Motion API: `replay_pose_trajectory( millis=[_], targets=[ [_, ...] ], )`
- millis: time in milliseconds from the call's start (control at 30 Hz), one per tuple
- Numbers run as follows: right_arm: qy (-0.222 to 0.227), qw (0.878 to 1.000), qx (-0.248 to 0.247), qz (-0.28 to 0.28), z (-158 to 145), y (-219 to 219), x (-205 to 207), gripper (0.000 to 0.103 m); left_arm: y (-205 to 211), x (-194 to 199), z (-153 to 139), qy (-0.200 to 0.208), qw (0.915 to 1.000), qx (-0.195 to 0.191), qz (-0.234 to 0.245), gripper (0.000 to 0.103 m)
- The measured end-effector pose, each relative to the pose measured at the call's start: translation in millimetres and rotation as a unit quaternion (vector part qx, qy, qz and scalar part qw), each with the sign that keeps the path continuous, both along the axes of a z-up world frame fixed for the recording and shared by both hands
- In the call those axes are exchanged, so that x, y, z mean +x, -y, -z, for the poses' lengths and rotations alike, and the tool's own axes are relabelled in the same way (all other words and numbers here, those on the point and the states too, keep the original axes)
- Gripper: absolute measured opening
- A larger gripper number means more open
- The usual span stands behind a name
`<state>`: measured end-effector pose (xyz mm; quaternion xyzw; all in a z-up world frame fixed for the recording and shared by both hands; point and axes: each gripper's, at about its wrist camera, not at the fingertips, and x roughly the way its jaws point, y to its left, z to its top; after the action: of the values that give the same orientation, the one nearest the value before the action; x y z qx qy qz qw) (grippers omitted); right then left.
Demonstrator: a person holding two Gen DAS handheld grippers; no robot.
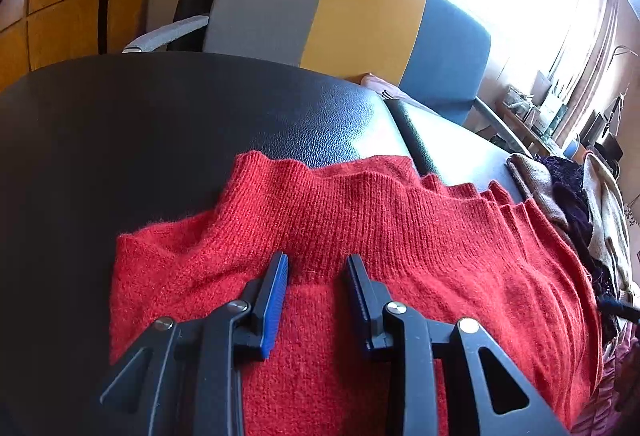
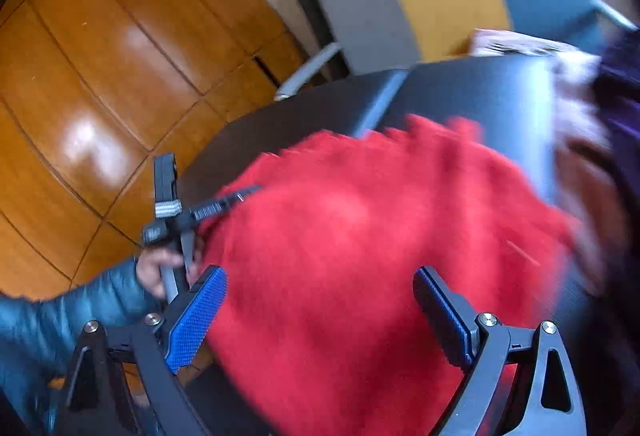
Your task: Fold clothes
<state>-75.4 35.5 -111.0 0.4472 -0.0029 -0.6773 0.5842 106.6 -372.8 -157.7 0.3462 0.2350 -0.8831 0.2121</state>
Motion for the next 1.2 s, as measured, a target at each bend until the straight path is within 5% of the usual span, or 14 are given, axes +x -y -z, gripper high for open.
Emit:
replay_pose_trajectory(
  millis=[67,133,167,533,600,700,767,833,933,1033,1100,1200],
  targets=[
    [0.01,1.0,0.009,0.019,2,-34,-1,0.087,-1,-2,-1,0.002,1.0,-0.005,-0.001,0.031],
    [0.021,0.999,0.016,0.024,7,-57,-1,0.06,-2,-1,-2,0.006,0.9999,-0.01,-0.002,0.031],
    [0.025,0.999,0.018,0.025,10,-64,-1,0.057,-2,-1,-3,0.008,0.9999,-0.012,-0.003,0.031],
    [0.043,0.998,0.009,-0.045,39,-33,5,0.056,-14,-16,-16,0.068,0.9963,-0.045,-0.028,0.031],
    [0.051,0.996,0.023,-0.068,48,-25,11,0.056,-23,-16,-29,0.058,0.9967,-0.047,-0.034,0.027],
    [0.07,0.993,0.026,-0.096,55,-23,18,0.055,-61,-23,-50,0.025,0.9972,-0.066,0.027,0.028],
    [0.067,0.992,0.034,-0.099,57,-24,24,0.042,-89,-35,-55,0.018,0.9938,-0.078,0.077,0.028],
    [0.056,0.992,0.049,-0.099,60,-25,31,0.008,-115,-50,-50,0.027,0.9885,-0.084,0.123,0.029],
    [0.03,0.993,0.062,-0.097,52,-28,41,0.007,-146,-73,-32,0.061,0.9794,-0.084,0.173,0.029],
    [-0.012,0.991,0.033,-0.126,16,-44,56,0.006,-151,-72,-21,0.051,0.9832,-0.079,0.156,0.032],
    [-0.048,0.987,0.063,-0.141,12,-53,65,0.006,-142,-70,-19,0.04,0.9866,-0.054,0.149,0.034],
    [-0.051,0.978,0.148,-0.141,47,-59,68,0.006,-136,-69,-18,0.032,0.9888,-0.026,0.144,0.035]
  ],
)
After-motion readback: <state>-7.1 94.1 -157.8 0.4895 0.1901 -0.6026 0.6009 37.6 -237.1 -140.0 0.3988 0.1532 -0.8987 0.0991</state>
